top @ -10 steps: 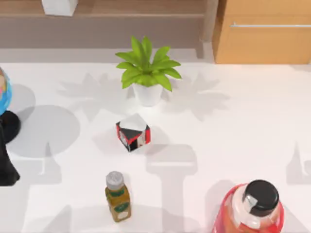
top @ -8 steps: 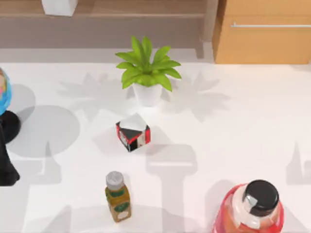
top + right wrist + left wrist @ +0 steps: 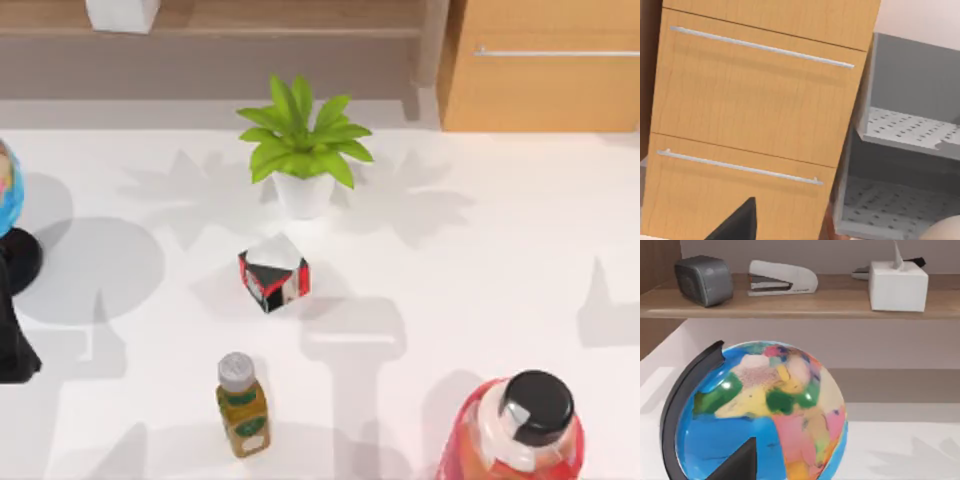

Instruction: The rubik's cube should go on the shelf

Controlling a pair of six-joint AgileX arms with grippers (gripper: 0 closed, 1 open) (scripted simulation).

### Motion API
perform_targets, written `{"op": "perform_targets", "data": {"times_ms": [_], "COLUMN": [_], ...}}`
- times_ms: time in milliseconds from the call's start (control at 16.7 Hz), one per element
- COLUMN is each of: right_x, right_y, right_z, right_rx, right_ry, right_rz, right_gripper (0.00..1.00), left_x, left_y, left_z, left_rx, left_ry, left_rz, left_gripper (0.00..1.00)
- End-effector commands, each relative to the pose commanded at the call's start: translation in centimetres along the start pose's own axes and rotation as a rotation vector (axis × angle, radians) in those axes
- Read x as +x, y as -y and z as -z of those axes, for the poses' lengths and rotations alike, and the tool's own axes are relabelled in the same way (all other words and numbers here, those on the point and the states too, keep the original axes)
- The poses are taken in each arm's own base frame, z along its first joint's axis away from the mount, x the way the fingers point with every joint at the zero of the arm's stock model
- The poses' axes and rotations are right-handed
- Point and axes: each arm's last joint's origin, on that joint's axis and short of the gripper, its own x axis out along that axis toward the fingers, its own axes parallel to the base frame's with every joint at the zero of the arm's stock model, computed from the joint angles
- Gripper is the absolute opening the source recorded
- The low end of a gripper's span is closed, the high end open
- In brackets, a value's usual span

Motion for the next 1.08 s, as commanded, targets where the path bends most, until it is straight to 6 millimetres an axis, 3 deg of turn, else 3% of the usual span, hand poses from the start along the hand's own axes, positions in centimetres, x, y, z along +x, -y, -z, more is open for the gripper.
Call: {"op": "perform_targets", "data": {"times_ms": [240, 540, 780, 1080], "right_x": [3.6, 10.9, 17.5, 24.0], "right_y": [0.0, -1.3, -3.4, -6.5], "right_z": [-2.5, -3.2, -0.8, 5.4], "right_rx": [-0.218, -0.54, -0.803, -1.096], "right_ry": [-0.005, -0.033, -0.052, -0.068], "right_rz": [-0.017, -0.048, -0.07, -0.08], "right_gripper": [1.0, 1.0, 1.0, 1.0], "left_x": [0.0, 0.0, 0.0, 0.0], "left_y": [0.0, 0.0, 0.0, 0.0], "left_z": [0.0, 0.0, 0.0, 0.0], "left_rx": [0.0, 0.0, 0.0, 0.0], "left_ry": [0.0, 0.0, 0.0, 0.0], "left_rz": [0.0, 0.0, 0.0, 0.0], "left_gripper": [1.0, 1.0, 1.0, 1.0]}}
